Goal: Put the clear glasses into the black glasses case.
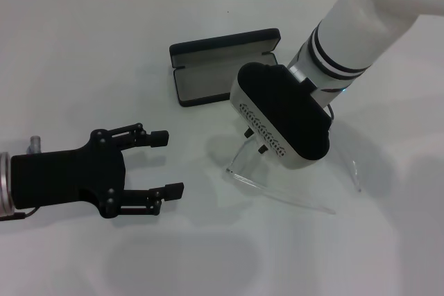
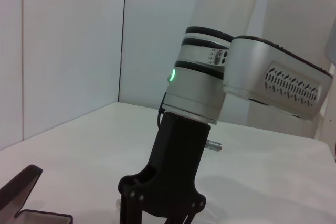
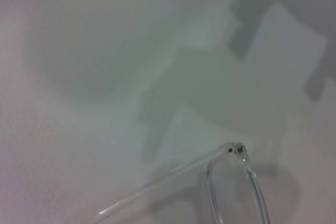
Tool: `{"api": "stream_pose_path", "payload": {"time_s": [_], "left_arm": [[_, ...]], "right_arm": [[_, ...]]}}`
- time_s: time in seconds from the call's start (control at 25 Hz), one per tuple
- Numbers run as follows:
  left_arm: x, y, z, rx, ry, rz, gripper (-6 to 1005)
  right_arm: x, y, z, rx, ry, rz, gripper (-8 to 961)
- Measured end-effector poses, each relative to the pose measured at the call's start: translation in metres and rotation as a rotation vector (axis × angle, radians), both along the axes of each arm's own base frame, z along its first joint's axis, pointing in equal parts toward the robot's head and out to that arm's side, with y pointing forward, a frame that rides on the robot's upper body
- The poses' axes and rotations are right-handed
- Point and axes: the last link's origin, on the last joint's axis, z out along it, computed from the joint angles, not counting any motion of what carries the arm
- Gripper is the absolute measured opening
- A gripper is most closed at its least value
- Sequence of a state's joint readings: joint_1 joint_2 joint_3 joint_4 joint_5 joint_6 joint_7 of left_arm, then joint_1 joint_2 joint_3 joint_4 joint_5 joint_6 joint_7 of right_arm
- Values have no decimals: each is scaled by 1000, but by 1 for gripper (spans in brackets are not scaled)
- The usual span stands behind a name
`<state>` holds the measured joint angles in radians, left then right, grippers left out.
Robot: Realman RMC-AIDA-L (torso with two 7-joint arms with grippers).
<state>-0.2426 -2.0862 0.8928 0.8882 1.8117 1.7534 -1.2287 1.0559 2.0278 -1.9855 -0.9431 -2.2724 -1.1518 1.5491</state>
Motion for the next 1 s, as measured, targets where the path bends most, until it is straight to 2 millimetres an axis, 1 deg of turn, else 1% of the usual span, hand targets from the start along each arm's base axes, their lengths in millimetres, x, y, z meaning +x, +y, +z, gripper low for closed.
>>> {"api": "stream_pose_path", "payload": {"time_s": [0.32,0.56,0.8,0.84,0.88,0.96,1.0], "left_arm": [[-1,-1,0,0,0,5,768],[-2,-2,0,0,0,7,763],[-3,-2,10,50,-40,24,758],[-3,-4,18,89,-64,20,757],[-3,-4,20,100,-68,19,756],[-3,-4,24,121,-74,18,755],[-2,-4,27,135,-83,17,754]], "right_arm": [[1,-1,-2,3,23,34,215],[1,-1,-1,10,37,25,163],[-6,1,14,18,97,-33,152],[-7,2,17,24,115,-44,150],[-9,2,20,30,129,-50,147],[-10,6,28,52,173,-77,137],[-8,8,37,73,216,-113,129]]}}
